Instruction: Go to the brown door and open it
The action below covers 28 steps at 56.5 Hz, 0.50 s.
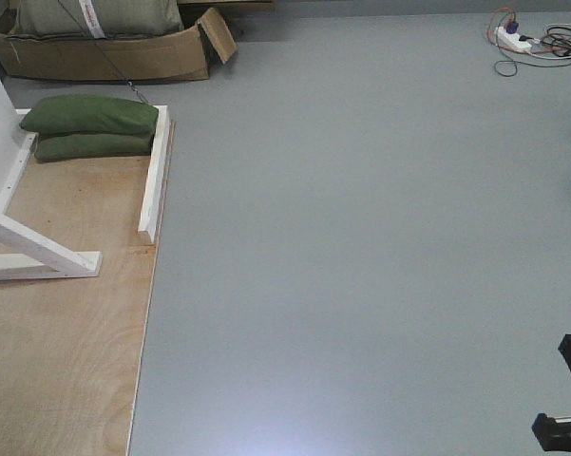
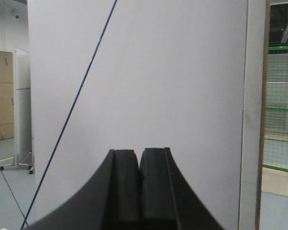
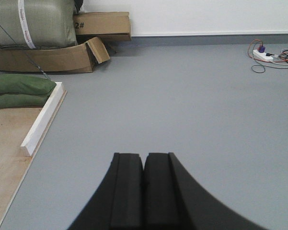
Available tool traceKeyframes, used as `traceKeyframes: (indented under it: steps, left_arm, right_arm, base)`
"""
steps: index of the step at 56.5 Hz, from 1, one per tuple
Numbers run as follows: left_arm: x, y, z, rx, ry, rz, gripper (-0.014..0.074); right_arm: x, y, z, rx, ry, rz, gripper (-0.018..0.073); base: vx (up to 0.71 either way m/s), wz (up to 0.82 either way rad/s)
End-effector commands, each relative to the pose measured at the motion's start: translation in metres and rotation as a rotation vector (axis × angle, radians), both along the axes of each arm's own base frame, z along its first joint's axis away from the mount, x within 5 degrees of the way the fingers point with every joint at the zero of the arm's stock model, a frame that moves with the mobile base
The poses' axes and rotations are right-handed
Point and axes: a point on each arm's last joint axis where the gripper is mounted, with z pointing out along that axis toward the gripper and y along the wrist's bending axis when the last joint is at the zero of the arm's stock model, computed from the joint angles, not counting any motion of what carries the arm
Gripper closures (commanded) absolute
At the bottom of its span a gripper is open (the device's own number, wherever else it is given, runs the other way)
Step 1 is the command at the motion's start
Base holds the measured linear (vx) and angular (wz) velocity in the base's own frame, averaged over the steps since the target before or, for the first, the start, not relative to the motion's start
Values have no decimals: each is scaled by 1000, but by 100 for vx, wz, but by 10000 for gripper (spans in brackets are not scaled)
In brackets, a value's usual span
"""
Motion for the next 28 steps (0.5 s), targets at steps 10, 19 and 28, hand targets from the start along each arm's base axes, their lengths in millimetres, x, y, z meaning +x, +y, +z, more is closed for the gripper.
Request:
traceKeyframes:
  steps: [10, 19, 28]
  left_arm:
    - [5, 3, 12, 50, 71, 73, 530]
    - [18, 16, 12, 24, 114, 54, 530]
    - [24, 23, 17, 22, 136, 66, 530]
  right_arm:
    - [2, 0, 6, -5, -80, -2, 559]
    - [2, 0, 6, -5, -80, -2, 559]
    - [2, 0, 6, -5, -80, -2, 559]
  base:
    - [0, 0]
    - [0, 0]
    - [0, 0]
